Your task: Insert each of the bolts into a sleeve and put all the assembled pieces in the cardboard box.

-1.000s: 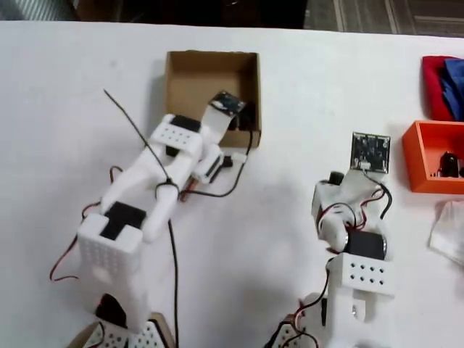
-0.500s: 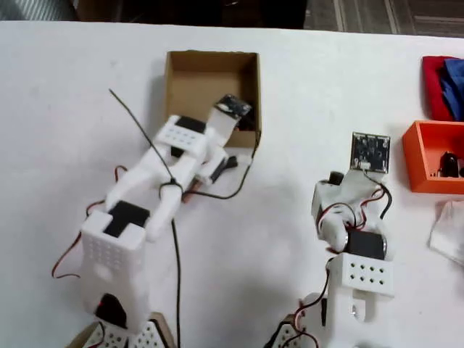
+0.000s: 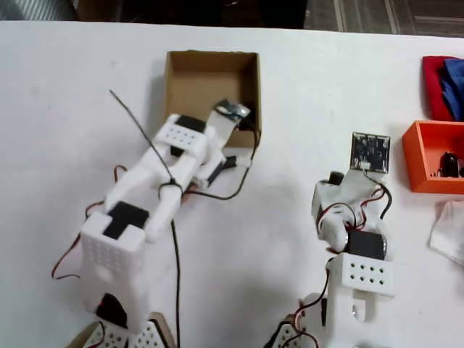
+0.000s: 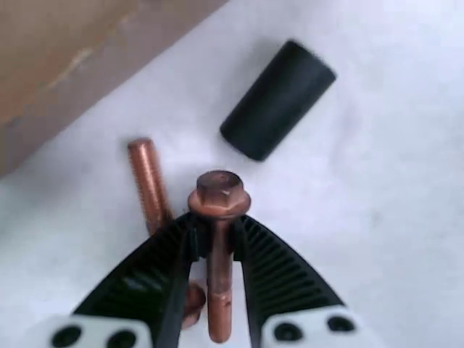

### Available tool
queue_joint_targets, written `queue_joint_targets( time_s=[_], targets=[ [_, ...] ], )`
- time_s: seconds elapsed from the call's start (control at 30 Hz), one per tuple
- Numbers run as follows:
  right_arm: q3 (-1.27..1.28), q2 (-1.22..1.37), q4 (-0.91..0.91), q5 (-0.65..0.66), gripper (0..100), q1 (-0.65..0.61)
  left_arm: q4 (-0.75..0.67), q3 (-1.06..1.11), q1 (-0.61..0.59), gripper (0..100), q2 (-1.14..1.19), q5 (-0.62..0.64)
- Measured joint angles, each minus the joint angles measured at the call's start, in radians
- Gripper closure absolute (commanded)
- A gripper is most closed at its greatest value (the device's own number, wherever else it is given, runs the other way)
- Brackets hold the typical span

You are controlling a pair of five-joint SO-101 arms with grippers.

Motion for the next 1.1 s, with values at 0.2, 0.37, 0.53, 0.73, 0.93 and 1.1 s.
queue_joint_targets(
  time_s=[0.2,0.37,0.53,0.73,0.93,1.1],
  targets=[
    [0.0,0.0,0.0,0.0,97.8,0.0,0.103,0.0,0.002,97,-0.201,0.002],
    [0.0,0.0,0.0,0.0,97.8,0.0,0.244,0.0,0.002,97,-0.313,0.002],
    [0.0,0.0,0.0,0.0,97.8,0.0,0.42,0.0,-0.035,97,-0.339,-0.133],
    [0.0,0.0,0.0,0.0,97.8,0.0,0.385,0.029,-0.299,97,-0.341,-0.273],
    [0.0,0.0,0.0,0.0,97.8,0.0,0.129,0.285,-0.451,97,-0.341,-0.16],
    [0.0,0.0,0.0,0.0,97.8,0.0,-0.135,0.476,-0.454,97,-0.341,-0.011]
  ],
)
